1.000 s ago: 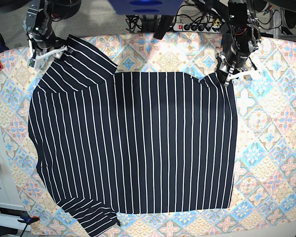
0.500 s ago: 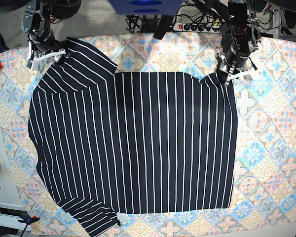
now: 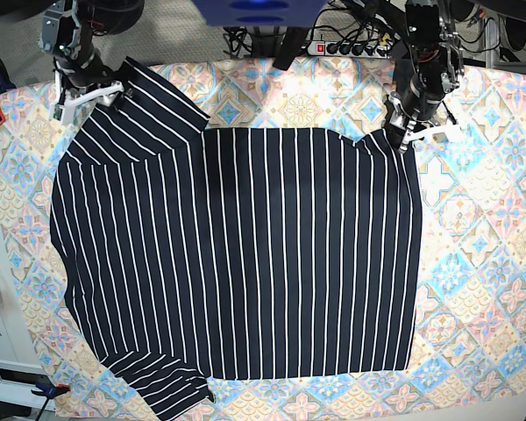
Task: Fold the T-shirt properly
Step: 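Close both grippers on the shoulder corners of the shirt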
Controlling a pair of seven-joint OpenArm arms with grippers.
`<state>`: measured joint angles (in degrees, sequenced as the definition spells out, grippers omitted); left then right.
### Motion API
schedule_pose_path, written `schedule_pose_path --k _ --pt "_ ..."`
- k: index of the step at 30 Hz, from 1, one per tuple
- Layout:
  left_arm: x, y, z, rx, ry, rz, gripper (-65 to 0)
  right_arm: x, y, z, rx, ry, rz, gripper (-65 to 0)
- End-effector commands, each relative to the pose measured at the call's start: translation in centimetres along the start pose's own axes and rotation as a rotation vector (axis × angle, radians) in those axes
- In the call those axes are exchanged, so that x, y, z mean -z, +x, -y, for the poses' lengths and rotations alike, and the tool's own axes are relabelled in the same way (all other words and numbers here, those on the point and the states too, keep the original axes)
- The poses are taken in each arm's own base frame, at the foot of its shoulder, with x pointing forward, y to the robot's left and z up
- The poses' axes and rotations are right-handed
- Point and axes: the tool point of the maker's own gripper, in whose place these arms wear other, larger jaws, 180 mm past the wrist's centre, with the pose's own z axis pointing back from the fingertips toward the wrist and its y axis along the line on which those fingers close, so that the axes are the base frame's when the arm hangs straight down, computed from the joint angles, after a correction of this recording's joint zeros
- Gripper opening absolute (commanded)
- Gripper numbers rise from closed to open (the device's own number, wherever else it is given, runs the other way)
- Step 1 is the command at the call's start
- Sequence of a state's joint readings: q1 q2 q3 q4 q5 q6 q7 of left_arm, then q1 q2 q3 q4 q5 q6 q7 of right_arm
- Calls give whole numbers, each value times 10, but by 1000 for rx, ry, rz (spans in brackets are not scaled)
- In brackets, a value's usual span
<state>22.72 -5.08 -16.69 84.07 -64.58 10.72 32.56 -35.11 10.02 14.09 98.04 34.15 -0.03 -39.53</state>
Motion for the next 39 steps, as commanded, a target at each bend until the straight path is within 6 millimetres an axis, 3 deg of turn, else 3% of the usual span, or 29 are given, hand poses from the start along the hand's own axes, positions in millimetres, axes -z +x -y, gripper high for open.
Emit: schedule_pose_path --k 1,11,19,27,34,39 --pt "-1 -10 -11 -1 41 -38 -650 -4 6 0 -12 5 22 -293" --pt "-1 -10 -11 -1 42 -39 -650 5 -11 10 9 -16 -30 -293" --pt "-1 -10 -11 -1 42 -39 -650 15 -14 13 30 -24 -45 -293" --pt "-1 -10 -11 -1 42 -39 -650 19 -24 -5 3 18 -73 -294" --pt "-2 -11 -14 -2 48 -42 -650 21 -33 -21 -18 54 -99 -440" --pt "-3 -11 -14 -2 49 -42 -650 20 -33 -31 75 111 -101 -450"
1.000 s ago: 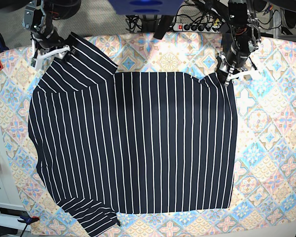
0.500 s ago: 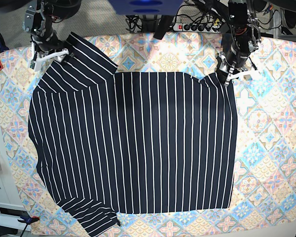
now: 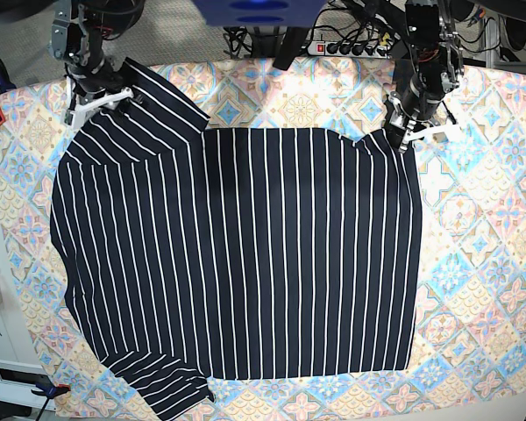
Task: Fold the T-shirt properly
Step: 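Close both grippers on the shoulder corners of the shirt, then lift the shoulders with both grippers and drag the shirt toward the robot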
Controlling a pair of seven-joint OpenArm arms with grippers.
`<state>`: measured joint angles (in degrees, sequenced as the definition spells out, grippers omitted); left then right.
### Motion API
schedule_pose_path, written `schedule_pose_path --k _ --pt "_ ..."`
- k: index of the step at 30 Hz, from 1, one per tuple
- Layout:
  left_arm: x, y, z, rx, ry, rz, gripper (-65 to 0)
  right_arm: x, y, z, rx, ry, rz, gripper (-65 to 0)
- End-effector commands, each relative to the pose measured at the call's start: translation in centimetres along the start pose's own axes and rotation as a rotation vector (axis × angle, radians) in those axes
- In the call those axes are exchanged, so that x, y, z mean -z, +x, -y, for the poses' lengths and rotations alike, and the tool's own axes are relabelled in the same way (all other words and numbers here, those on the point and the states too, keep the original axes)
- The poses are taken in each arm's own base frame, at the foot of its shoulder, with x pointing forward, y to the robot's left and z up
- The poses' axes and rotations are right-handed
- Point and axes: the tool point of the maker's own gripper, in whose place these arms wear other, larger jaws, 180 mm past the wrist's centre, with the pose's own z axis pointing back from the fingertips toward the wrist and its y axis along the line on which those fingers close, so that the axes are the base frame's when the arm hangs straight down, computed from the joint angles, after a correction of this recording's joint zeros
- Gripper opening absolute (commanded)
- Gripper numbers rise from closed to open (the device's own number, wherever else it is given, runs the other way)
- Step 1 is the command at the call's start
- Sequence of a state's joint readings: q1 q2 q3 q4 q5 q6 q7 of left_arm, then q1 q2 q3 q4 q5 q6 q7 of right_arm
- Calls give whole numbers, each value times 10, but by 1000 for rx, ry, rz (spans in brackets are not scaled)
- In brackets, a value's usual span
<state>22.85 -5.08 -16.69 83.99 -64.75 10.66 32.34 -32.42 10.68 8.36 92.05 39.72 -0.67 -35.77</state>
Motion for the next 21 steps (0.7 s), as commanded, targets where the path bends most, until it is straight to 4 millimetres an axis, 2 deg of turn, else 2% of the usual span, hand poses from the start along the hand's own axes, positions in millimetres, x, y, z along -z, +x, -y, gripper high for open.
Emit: schedule_pose_path --k 1,3,11,15,18,21 --pt "-2 -11 -13 1 48 -44 -650 -1 -16 -6 36 38 -67 -450" --pt "-2 -11 -13 1 48 -44 -650 -1 -16 -9 79 61 -69 -460" --pt "-3 -12 -15 1 51 -45 -650 -3 -8 -4 69 57 -59 -643" --pt "-8 -16 -22 2 66 -53 -650 -10 2 15 94 17 -26 -646" --pt "-13 -20 -33 4 89 -61 -650 -19 -3 30 104 -17 -27 -646" --pt "-20 -14 -45 29 115 -60 -650 -30 -3 38 102 -37 -17 -646"
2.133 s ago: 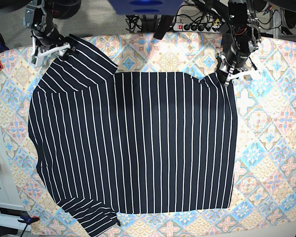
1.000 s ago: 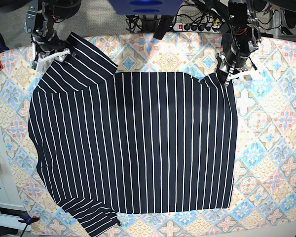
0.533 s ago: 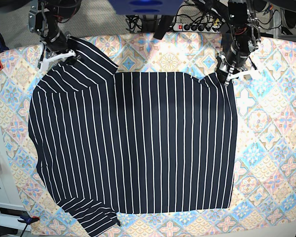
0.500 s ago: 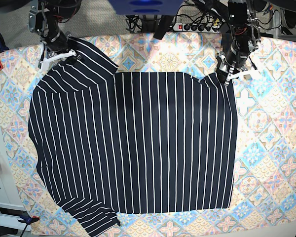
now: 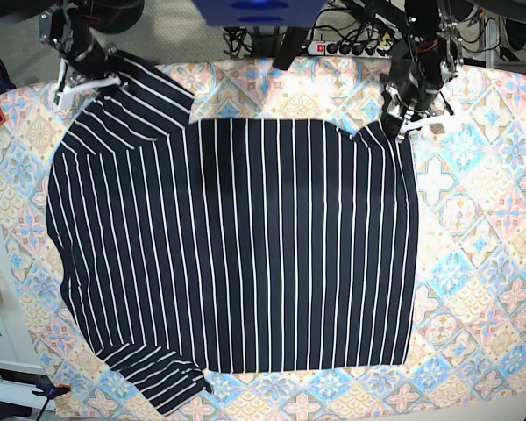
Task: Fold the T-shirt properly
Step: 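Lift the shoulders with both grippers and drag the shirt toward the robot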
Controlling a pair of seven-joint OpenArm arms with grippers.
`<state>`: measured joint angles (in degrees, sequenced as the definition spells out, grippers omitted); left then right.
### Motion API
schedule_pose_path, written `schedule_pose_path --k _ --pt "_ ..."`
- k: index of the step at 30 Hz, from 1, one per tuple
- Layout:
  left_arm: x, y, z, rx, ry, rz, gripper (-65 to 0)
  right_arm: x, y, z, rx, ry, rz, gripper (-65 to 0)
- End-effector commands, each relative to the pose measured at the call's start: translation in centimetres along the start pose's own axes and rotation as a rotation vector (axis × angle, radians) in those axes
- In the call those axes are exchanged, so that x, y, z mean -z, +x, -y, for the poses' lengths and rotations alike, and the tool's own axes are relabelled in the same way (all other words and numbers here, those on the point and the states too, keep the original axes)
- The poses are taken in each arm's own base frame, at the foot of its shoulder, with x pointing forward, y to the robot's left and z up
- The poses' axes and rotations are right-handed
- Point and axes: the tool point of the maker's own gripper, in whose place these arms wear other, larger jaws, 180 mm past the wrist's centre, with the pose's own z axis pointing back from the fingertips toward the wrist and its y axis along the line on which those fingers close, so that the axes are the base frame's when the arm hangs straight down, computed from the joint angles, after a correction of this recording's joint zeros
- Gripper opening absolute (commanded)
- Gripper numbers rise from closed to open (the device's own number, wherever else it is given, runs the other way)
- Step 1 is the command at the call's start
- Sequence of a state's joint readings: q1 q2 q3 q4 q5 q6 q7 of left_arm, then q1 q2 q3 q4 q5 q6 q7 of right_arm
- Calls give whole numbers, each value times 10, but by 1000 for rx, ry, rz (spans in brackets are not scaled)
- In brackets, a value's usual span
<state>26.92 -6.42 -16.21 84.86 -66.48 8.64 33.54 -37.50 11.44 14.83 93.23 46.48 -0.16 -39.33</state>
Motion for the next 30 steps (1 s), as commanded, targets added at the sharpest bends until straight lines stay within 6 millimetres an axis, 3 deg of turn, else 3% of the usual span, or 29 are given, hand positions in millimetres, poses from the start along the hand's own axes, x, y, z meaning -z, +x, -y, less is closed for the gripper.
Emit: schedule_pose_path --k 1,6,11,16,21,26,30 --pt "-9 -4 -31 16 113 -15 -650 -9 8 4 -20 -4 26 -646" --pt "-28 -8 -36 45 119 -17 -650 -27 8 13 -38 -25 40 -646" --pt "-50 -13 -50 81 150 -28 -650 -43 -3 14 -103 14 18 -647" --pt "-68 -20 -62 93 175 -40 -650 -59 -13 34 -119 -16 -4 -647" --pt "-82 -25 -66 107 186 -50 -650 -68 -26 42 -126 -31 -38 -647" --pt "-86 -27 -70 107 196 -55 -650 -80 -25 28 -192 19 -35 -647" --pt "-86 -21 -63 108 180 -36 -650 -88 -4 29 -212 8 22 -647"
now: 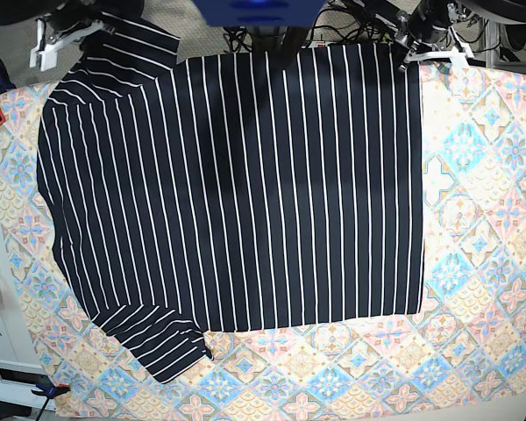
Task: Fold the T-shirt properly
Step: 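Lift the shoulders with both grippers and drag the shirt toward the robot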
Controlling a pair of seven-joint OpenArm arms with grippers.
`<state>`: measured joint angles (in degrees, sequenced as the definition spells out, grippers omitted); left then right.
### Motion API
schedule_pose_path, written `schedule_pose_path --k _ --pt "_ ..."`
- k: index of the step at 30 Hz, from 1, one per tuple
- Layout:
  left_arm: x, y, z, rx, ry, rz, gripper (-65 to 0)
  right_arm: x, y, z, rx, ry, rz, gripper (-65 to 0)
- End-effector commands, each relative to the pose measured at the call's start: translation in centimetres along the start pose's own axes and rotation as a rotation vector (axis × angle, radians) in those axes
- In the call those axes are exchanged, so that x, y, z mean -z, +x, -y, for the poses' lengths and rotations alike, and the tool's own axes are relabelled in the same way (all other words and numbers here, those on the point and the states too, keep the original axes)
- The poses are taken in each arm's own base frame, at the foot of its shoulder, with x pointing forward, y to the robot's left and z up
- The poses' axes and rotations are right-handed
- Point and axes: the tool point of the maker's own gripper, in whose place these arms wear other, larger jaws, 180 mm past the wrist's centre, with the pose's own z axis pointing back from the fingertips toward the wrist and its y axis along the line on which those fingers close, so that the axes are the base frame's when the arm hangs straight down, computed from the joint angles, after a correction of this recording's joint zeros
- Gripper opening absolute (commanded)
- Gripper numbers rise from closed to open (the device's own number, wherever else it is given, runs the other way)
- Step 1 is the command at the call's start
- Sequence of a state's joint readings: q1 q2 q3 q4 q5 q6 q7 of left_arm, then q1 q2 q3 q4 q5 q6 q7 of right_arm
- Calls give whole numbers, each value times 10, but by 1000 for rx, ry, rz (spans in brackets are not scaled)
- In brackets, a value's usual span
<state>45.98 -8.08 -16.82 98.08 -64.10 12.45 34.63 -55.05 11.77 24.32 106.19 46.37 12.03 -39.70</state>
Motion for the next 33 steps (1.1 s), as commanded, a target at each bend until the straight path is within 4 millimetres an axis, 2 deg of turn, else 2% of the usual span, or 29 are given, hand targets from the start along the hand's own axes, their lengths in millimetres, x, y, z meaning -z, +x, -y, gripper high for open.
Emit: schedule_pose_path --k 1,5,11,18,21,24,28,33 --pt "-6 13 6 13 -18 37 -650 -6 14 8 -21 -20 37 -647" --pt "-6 37 45 36 -109 102 -650 -1 48 4 -29 -12 121 -647" --pt "-4 67 98 55 -232 178 -650 17 99 -20 -33 47 184 -647" --pt "10 97 139 34 -316 239 -650 31 165 -56 -39 136 304 -647" --pt "21 107 150 15 -331 248 -650 36 185 -64 -28 159 339 -647" --pt "31 118 160 -3 -342 254 -650 45 200 -66 4 175 362 -647" --pt "44 133 178 -27 -365 262 -650 63 215 -65 66 193 365 -647" --pt "56 148 191 -17 -357 280 -650 83 229 -66 131 217 358 -647"
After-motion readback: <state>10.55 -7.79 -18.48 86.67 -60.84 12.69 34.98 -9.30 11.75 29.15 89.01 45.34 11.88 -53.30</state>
